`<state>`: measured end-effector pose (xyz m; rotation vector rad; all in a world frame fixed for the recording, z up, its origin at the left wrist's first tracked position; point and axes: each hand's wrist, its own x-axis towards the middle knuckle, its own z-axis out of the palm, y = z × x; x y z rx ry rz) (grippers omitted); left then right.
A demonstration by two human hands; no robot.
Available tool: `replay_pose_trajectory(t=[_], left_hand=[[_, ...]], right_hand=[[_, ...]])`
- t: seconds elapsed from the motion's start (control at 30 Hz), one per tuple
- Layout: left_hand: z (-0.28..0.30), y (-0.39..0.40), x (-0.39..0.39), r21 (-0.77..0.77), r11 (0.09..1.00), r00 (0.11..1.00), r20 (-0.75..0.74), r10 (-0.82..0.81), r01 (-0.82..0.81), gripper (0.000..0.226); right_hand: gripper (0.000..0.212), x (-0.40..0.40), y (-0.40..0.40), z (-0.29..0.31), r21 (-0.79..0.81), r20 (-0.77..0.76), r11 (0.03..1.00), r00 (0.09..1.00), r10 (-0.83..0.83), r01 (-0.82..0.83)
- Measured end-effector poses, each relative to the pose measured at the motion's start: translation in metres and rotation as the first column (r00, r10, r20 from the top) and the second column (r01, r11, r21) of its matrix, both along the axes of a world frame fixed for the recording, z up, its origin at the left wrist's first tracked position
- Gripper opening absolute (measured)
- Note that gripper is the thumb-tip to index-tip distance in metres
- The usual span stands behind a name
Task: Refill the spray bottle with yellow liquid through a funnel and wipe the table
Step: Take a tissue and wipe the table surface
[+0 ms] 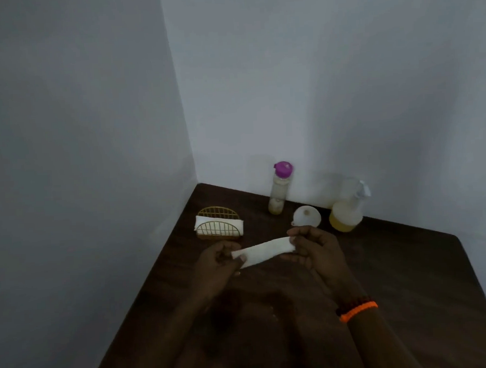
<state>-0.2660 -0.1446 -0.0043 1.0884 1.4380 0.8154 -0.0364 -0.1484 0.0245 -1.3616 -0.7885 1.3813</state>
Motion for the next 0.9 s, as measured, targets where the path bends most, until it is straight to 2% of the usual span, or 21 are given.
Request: replay_pose_trajectory(t=[0.07,0.1,0.2,0.27,0.4,0.6,0.77,0.9], left_hand=[[-0.004,-0.014,0.020,0.102,0.990,0.974,-0.212,-0.079,0.102,0.021],[-0.003,-0.021,0.030,0.182,0.974,0.962,-0.257,-0.088,0.138,0.019],[0.005,-0.038,0.060,0.394,0.899,0.972,-0.204,-0.117,0.191,0.017],[0.015,-0.045,0.076,0.423,0.883,0.977,-0.146,-0.154,0.203,0.022],[0.012,-0.053,0.094,0.507,0.848,0.974,-0.220,-0.044,0.153,0.014],[0.010,-0.063,0.103,0.516,0.843,0.976,-0.214,-0.043,0.151,0.014],[0.012,-0.072,0.107,0.491,0.851,0.965,-0.255,-0.063,0.186,0.011],[0.017,-0.076,0.106,0.454,0.876,0.978,-0.191,-0.081,0.161,0.010]], right_hand=[[0.011,0.005,-0.012,0.005,0.012,0.050,0.999,0.998,0.045,-0.046],[0.011,0.005,-0.016,0.008,0.015,0.093,0.998,0.993,0.066,-0.068],[0.011,0.013,-0.029,0.010,0.028,0.172,0.994,0.980,0.097,-0.103],[0.011,0.019,-0.037,0.010,0.047,0.167,0.993,0.981,0.100,-0.109],[0.021,0.032,-0.050,0.010,0.057,0.145,0.991,0.983,0.111,-0.120],[0.033,0.049,-0.065,0.008,0.072,0.154,0.987,0.979,0.133,-0.146],[0.028,0.053,-0.071,0.005,0.066,0.184,0.988,0.974,0.129,-0.143],[0.023,0.061,-0.076,0.005,0.078,0.221,0.985,0.966,0.135,-0.156]])
